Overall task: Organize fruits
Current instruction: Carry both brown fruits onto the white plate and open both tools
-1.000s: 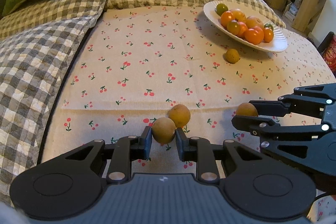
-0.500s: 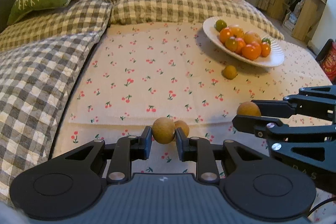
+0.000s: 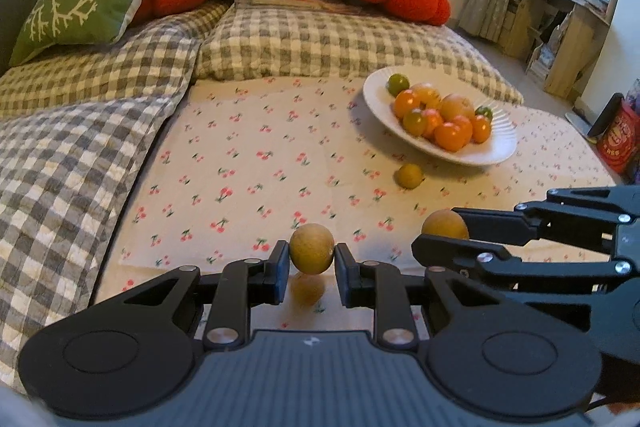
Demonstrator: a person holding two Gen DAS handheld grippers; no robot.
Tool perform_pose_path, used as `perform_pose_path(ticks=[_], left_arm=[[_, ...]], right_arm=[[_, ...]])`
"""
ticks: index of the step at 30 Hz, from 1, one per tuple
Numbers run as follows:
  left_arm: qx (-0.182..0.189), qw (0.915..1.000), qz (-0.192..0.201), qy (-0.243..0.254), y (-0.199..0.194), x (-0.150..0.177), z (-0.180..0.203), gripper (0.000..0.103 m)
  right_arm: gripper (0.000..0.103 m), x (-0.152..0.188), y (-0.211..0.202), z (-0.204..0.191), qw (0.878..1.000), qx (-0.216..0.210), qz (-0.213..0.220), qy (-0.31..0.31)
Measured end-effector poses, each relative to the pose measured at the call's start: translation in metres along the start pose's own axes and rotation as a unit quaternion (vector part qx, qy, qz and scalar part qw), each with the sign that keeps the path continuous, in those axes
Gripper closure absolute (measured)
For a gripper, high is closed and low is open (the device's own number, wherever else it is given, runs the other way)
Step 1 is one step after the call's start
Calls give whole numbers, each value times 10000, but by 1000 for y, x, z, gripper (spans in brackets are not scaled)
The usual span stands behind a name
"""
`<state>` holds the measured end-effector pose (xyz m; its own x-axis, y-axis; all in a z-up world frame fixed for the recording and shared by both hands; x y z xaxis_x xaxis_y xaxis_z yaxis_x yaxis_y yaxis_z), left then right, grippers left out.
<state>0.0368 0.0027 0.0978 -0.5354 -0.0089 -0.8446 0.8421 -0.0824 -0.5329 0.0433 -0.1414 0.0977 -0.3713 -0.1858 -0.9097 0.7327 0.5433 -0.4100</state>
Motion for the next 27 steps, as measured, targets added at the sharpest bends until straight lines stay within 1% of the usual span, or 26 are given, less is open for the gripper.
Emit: perform_pose_path(ticks=[7, 13, 19, 23, 27], left_arm=[[55, 9999, 93, -24, 5, -14, 12, 89], [137, 9994, 40, -304, 11, -25, 17, 89], [160, 9992, 109, -347, 18, -38, 31, 89], [230, 9988, 45, -421, 29, -44, 40, 88], [232, 9990, 1, -373, 40, -47, 48, 89]], right_arm=[[80, -9, -6, 16, 9995, 152, 152, 221], [80, -16, -11, 32, 9986, 252, 283, 372], [80, -23, -16, 51, 9969, 401, 402, 541], [80, -27, -17, 64, 9957, 507, 463, 616], [80, -30, -16, 77, 9947, 616, 481, 670]])
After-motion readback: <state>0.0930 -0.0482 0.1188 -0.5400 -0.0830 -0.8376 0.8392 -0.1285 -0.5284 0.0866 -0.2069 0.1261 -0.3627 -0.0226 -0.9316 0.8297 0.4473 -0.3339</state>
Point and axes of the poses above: each gripper's, at about its wrist camera, not at the fingertips, and y roughly the way its jaws point, z to its right, x to its underside, the point moved 1 cm from there along y, roughly the way its jaws point, and after that the axes turned 15 degrees about z, right-handed, at the moved point
